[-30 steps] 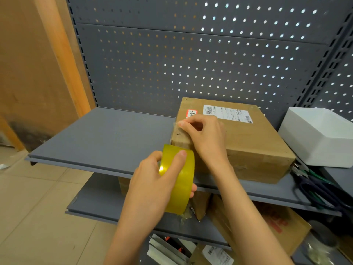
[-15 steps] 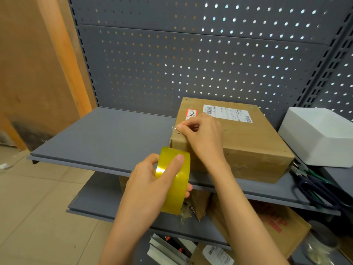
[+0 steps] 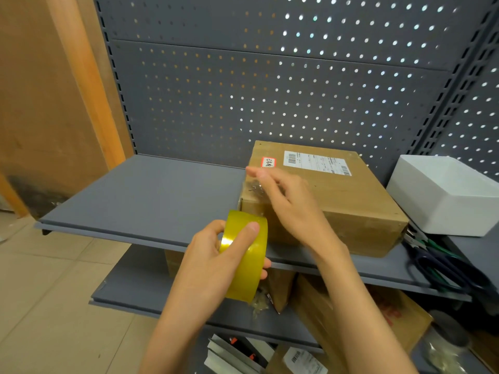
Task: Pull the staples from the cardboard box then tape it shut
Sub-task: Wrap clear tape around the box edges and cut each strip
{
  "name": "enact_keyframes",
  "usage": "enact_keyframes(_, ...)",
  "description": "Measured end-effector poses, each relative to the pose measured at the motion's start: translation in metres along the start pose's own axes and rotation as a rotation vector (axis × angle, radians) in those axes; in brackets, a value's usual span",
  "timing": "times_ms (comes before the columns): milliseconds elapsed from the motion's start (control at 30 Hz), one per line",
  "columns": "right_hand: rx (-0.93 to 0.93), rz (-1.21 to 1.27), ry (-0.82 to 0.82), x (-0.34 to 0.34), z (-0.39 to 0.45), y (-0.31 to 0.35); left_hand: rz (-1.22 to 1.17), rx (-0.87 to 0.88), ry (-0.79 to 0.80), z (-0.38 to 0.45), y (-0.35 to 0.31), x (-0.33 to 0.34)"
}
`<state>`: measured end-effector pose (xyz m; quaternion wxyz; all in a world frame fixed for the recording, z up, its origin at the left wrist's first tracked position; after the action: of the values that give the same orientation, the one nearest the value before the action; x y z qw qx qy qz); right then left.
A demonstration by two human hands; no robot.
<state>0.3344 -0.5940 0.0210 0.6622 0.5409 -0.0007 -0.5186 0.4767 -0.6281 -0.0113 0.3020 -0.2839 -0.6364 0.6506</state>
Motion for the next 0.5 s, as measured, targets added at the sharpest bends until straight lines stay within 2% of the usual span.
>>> enact_keyframes(67,0.006,-0.200,0.188,0.008,-0.007,-0.003,-0.001,-0.002,0.000,0.000,0.000,0.001)
enact_keyframes(167,-0.009,-0.438,0.307,0.013,-0.013,-0.004,0.016,0.005,-0.024,-0.002,0.001,0.000)
enact_keyframes(367,0.010,-0.530,0.408,0.013,-0.011,-0.003,0.182,0.081,-0.041,-0.005,0.000,0.001)
enact_keyframes(500,0.021,-0.542,0.436,0.014,-0.011,-0.004,0.256,0.002,-0.020,-0.014,0.010,0.000)
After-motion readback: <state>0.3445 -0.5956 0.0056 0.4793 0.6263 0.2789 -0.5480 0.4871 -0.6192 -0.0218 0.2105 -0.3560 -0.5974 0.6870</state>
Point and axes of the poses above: each hand's wrist, its own z-axis towards the middle knuckle, its own x-axis out of the palm, y = z × x, the point moved 5 cm from there along z, towards the middle knuckle, and after that the axes turned 7 degrees about x, right-handed, at the moved point
